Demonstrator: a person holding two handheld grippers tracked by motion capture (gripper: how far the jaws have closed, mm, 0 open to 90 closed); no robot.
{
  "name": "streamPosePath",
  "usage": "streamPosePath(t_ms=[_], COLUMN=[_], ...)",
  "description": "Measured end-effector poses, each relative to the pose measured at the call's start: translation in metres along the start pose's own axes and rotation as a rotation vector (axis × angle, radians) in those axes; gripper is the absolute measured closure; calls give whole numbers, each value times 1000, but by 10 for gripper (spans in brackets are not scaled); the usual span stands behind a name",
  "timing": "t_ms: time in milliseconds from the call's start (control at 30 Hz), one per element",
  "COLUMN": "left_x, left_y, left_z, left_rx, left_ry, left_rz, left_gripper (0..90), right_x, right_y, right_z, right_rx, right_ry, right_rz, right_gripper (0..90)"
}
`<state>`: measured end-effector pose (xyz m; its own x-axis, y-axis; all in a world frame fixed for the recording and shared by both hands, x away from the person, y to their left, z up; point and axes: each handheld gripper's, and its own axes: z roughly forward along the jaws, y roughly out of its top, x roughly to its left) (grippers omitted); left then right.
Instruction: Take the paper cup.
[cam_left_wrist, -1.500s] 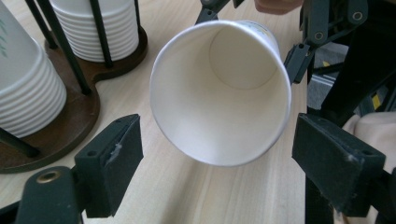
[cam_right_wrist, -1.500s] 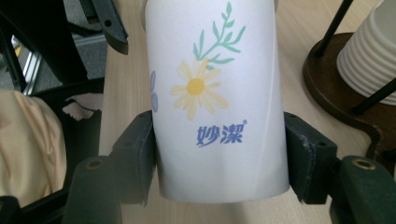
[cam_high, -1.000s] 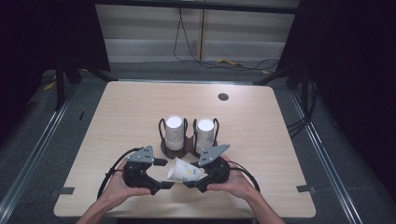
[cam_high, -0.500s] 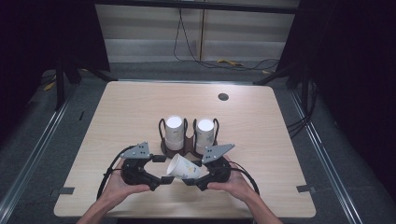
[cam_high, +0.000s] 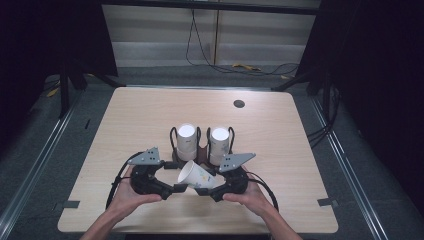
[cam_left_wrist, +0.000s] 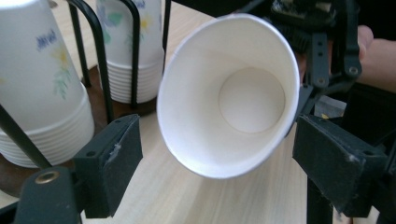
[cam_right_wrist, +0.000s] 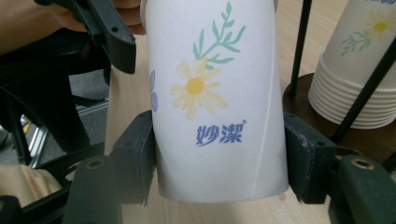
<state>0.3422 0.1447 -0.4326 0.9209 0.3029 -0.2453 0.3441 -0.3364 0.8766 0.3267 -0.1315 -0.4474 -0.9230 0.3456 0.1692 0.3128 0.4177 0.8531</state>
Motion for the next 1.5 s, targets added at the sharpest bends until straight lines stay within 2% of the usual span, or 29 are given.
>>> streamPosePath(t_ms=[133,233,333,567,633,667,767,833,967,1200,1500], left_x=[-1,-3,-2,2,3,3,4,5,4,3,4], left_y=[-2,-4,-5,-4,-4,-3,-4,-5,-6,-7,-6], left_z=[3,5,5,8,8,8,8,10,12,10,11], left_rx=[-41,-27,-42,-80,-103,-108,-101,-101,-97,-109,-134], left_ry=[-18,-28,-30,-52,-76,-74,-75,-83,-81,-83,-124], left_rz=[-18,-17,-24,-75,-82,-84,-85,-105,-109,-110,-132], left_gripper=[158,158,158,161,205,203,200,179,176,196,205], right_x=[0,2,3,4,4,5,4,4,3,4,6], right_y=[0,0,1,0,0,0,0,1,1,2,3], right_z=[0,1,1,3,4,4,4,5,5,10,8], right_rx=[-13,-20,-34,-43,-47,-47,-52,-57,-71,-62,-73], right_ry=[8,10,7,11,12,16,15,18,25,45,48], right_rz=[11,13,16,18,10,8,10,12,17,1,-4], right_gripper=[357,357,357,357,357,357,357,357,357,356,356])
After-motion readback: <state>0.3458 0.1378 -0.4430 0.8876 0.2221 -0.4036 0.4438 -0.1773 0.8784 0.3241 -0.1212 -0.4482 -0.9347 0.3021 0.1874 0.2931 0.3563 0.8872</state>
